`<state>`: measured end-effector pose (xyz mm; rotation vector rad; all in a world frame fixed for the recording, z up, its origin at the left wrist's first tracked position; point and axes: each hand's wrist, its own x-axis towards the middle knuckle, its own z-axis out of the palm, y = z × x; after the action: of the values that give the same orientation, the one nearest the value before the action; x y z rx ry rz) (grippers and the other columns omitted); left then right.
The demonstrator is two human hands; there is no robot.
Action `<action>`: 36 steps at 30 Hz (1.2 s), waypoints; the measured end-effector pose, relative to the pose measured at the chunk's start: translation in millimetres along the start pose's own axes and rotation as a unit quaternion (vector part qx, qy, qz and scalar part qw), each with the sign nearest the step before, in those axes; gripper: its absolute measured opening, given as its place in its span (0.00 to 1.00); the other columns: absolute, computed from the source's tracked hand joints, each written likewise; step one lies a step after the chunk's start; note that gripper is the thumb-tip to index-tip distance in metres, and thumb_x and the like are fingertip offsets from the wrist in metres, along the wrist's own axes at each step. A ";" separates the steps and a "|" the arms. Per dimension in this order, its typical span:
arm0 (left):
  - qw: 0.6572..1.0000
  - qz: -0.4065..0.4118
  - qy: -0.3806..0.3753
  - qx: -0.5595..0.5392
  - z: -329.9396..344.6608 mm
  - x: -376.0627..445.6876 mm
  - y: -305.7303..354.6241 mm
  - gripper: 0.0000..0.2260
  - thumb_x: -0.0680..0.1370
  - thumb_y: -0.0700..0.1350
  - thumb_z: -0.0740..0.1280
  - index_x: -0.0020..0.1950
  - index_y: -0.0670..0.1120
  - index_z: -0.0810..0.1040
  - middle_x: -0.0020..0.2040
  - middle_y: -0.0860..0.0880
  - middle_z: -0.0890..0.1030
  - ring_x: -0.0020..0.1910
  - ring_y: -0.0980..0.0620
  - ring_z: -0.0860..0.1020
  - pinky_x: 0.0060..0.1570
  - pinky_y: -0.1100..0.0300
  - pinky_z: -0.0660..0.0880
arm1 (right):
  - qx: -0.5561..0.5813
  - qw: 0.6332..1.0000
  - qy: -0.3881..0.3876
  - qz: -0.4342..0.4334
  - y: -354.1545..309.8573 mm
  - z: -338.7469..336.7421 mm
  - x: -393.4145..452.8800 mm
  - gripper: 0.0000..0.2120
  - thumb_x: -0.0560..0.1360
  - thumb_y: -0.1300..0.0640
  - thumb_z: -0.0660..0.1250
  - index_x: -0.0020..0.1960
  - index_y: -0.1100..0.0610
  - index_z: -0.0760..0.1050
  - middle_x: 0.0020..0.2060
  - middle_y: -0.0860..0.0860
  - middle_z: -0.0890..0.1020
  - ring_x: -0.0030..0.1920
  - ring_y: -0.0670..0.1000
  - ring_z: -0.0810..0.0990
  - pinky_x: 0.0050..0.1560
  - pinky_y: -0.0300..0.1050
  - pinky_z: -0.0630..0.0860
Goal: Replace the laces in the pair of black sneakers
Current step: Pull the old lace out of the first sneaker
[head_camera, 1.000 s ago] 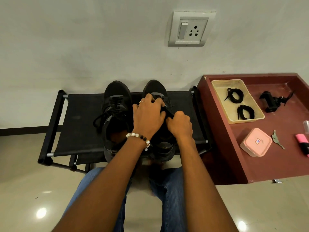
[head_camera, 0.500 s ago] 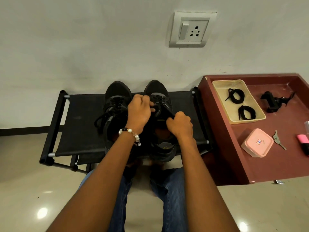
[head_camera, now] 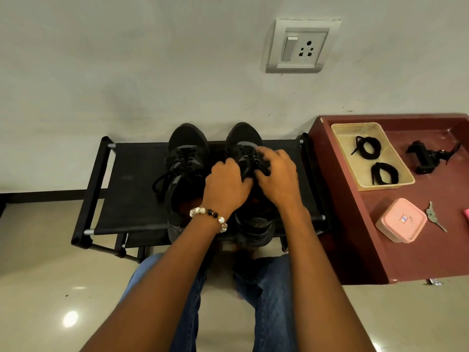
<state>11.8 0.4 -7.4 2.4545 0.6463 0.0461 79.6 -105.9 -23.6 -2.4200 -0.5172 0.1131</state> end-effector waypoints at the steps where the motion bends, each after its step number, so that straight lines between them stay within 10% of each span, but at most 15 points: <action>1: 0.999 -0.008 -0.029 0.026 4.2 -3.0 0.3 0.19 0.78 0.50 0.67 0.63 0.41 0.71 0.58 0.41 0.75 0.55 0.42 0.76 0.47 0.56 0.70 | -0.014 1.000 -0.003 -0.021 0.0 0.6 0.7 0.22 0.74 0.62 0.68 0.67 0.51 0.74 0.57 0.54 0.75 0.57 0.55 0.76 0.53 0.44 0.74; 14: 0.988 -0.120 -0.062 -0.069 29.0 4.1 -0.1 0.19 0.80 0.47 0.60 0.66 0.36 0.66 0.59 0.36 0.76 0.55 0.36 0.76 0.42 0.53 0.69 | -0.105 0.992 0.059 -0.022 -10.4 6.9 5.4 0.07 0.77 0.52 0.67 0.53 0.49 0.80 0.48 0.50 0.83 0.49 0.55 0.80 0.42 0.45 0.72; 26: 0.985 -0.137 -0.065 -0.084 29.8 7.5 1.9 0.22 0.80 0.47 0.61 0.70 0.37 0.63 0.65 0.36 0.71 0.60 0.37 0.73 0.46 0.54 0.66 | 0.168 0.986 -0.003 0.013 6.4 -11.0 2.9 0.11 0.74 0.64 0.63 0.51 0.52 0.78 0.48 0.48 0.82 0.45 0.45 0.79 0.50 0.41 0.75; 36: 0.984 -0.141 -0.074 -0.080 27.7 8.4 2.4 0.21 0.80 0.46 0.61 0.69 0.37 0.64 0.65 0.37 0.71 0.61 0.37 0.73 0.46 0.55 0.66 | -0.079 0.991 -0.002 -0.109 0.8 0.7 8.0 0.05 0.78 0.59 0.64 0.45 0.57 0.77 0.51 0.51 0.79 0.53 0.54 0.74 0.49 0.51 0.74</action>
<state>25.1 -12.4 -29.8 2.1681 0.8799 -0.1868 87.1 -103.0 -24.2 -2.4965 -0.8155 -0.0174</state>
